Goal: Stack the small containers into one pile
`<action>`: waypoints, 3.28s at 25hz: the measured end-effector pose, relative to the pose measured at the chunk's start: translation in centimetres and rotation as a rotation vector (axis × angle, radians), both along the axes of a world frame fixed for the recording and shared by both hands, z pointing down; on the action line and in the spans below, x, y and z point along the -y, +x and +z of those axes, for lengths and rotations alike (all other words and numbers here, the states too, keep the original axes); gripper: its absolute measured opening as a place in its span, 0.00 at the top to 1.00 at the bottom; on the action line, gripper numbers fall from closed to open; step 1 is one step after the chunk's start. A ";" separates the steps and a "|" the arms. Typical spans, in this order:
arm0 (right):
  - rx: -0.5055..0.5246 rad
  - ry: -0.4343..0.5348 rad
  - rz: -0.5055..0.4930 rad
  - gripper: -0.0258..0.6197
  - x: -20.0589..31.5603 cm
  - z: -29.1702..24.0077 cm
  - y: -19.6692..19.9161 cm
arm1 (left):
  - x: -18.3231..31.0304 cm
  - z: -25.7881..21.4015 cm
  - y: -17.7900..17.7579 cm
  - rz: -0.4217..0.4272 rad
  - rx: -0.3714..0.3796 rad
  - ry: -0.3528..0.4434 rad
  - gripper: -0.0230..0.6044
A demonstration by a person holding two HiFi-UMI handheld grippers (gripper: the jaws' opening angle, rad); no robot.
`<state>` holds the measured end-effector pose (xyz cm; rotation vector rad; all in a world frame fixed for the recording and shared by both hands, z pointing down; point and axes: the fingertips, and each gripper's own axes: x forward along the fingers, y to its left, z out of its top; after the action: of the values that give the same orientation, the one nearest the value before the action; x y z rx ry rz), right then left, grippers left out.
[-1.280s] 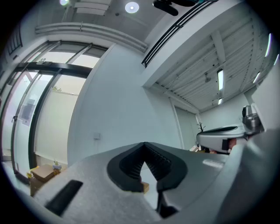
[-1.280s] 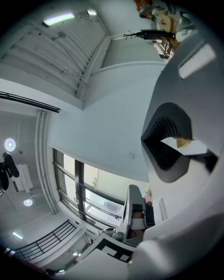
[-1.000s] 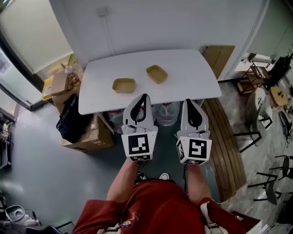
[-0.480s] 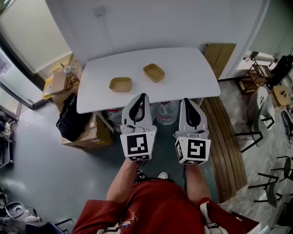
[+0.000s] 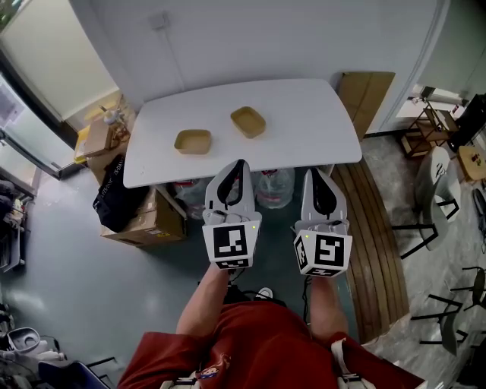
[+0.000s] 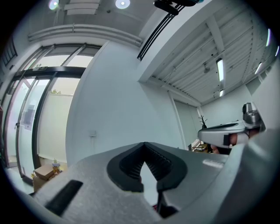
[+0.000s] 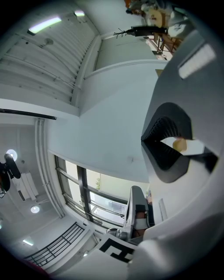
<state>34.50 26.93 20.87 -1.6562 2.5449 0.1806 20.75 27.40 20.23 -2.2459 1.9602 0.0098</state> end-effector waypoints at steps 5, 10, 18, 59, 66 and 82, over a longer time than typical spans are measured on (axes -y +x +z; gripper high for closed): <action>0.021 -0.009 -0.007 0.96 0.7 0.5 1.5 | 0.4 0.2 1.3 -0.013 0.012 -0.008 0.96; 0.030 -0.008 -0.017 0.96 1.5 0.4 1.6 | 1.3 -0.2 1.6 -0.024 0.023 -0.005 0.96; -0.050 0.004 -0.006 0.96 3.6 1.2 0.3 | 3.5 0.1 0.7 -0.023 0.006 0.005 0.96; -0.133 -0.029 0.065 0.96 34.5 0.7 -21.5 | 35.3 0.6 -20.2 0.057 -0.065 -0.028 0.96; -0.109 -0.019 0.066 0.96 37.2 0.5 -18.9 | 37.7 0.2 -18.1 0.055 -0.037 -0.020 0.96; -0.070 -0.100 0.029 0.96 41.1 3.8 -15.8 | 41.6 3.1 -14.4 0.065 0.005 -0.102 0.96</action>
<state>18.69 -14.18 24.65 -1.7523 2.6224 0.1169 6.31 -14.17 23.29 -2.3692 1.9258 -0.0896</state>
